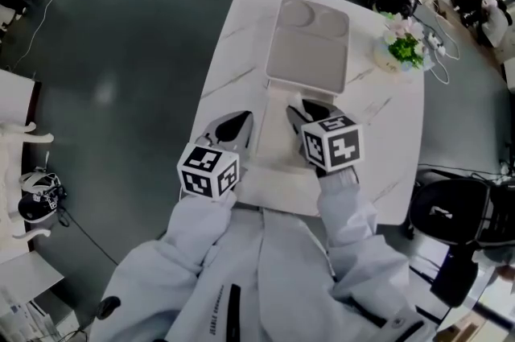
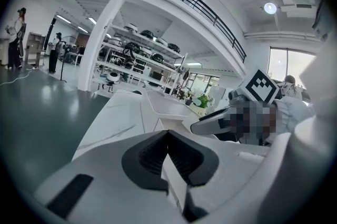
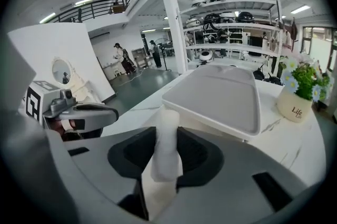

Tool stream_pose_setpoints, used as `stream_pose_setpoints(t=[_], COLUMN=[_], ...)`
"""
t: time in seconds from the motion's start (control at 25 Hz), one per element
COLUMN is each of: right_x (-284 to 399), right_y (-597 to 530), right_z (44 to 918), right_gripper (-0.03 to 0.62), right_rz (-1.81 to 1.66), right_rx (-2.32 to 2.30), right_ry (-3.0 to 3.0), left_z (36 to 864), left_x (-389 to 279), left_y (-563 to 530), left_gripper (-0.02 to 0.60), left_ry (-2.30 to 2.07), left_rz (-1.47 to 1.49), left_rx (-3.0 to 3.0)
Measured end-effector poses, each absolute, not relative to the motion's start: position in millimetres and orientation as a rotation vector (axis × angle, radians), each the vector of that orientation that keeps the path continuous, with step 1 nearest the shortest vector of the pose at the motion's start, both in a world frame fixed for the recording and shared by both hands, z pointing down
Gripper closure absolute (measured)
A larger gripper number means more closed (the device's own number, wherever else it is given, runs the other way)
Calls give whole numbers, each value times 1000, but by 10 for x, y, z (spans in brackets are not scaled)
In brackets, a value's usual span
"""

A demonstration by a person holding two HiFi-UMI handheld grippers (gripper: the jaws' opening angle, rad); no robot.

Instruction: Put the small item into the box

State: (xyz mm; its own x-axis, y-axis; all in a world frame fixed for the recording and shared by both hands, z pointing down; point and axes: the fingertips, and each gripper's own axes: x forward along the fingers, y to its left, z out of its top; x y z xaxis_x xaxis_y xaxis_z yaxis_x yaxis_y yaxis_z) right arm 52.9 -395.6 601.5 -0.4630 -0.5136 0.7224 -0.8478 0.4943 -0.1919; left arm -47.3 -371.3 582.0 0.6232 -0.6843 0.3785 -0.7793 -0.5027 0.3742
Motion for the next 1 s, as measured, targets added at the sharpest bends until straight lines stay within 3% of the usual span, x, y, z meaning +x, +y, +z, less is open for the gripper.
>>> stream_pose_setpoints(t=[1.0], right_x=[370], right_y=[-3956], right_z=[6606], right_gripper=[473], right_rz=[723], right_rx=[950], right_ry=[-1856], left_z=[5941], left_x=[-517], left_y=[-3902], left_gripper=[583], left_ry=[-1084], left_rz=[253], left_rx=[2313])
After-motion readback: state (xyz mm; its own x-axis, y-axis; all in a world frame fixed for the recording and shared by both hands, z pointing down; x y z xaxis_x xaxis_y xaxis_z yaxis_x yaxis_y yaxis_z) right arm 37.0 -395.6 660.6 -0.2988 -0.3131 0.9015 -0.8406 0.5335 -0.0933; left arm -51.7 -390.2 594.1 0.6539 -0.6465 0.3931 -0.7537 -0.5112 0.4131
